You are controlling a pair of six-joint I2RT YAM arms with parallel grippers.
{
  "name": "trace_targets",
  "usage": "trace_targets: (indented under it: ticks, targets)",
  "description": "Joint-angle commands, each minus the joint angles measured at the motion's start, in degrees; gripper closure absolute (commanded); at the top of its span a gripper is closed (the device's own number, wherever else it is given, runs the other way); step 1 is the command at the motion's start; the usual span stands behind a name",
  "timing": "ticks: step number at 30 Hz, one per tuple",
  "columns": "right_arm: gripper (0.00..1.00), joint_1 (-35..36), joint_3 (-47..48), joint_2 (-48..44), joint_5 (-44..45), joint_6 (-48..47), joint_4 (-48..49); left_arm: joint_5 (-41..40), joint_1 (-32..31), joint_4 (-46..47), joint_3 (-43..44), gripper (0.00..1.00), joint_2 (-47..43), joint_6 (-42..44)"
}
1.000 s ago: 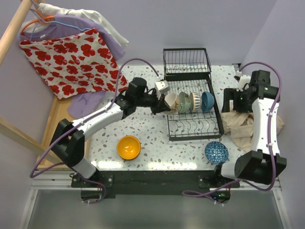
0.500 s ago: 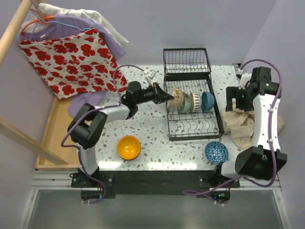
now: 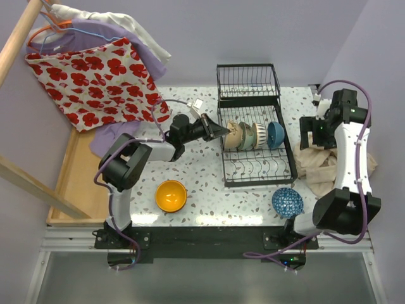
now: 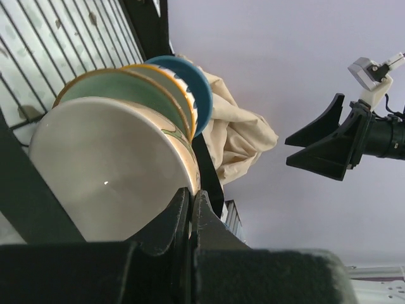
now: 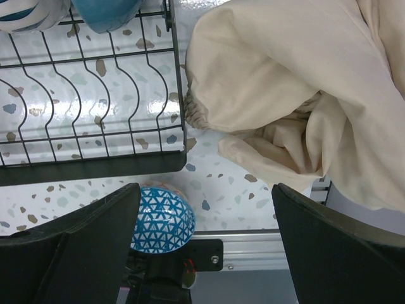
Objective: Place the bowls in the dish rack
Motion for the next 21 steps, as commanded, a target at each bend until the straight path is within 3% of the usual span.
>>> trace_targets:
  ticks: [1,12,19,21]
  targets:
    - [0.11,-0.3,0.2,0.5,0.5,-0.9,0.0,-2.7,-0.3,4.3,-1.7,1.00,-0.6,-4.6]
    - [0.11,-0.3,-1.5,0.0,-0.1,-0.7,0.3,-5.7,-0.3,-1.4,-0.6,1.00,2.1,-7.8]
    - [0.11,-0.3,-2.3,-1.6,-0.6,-0.5,0.4,-4.9,0.0,-6.0,1.1,0.58,0.5,-5.0]
    - [0.11,-0.3,-2.6,-2.0,-0.8,-0.5,0.3,-5.5,0.5,-11.2,0.6,0.48,-2.3,-4.2]
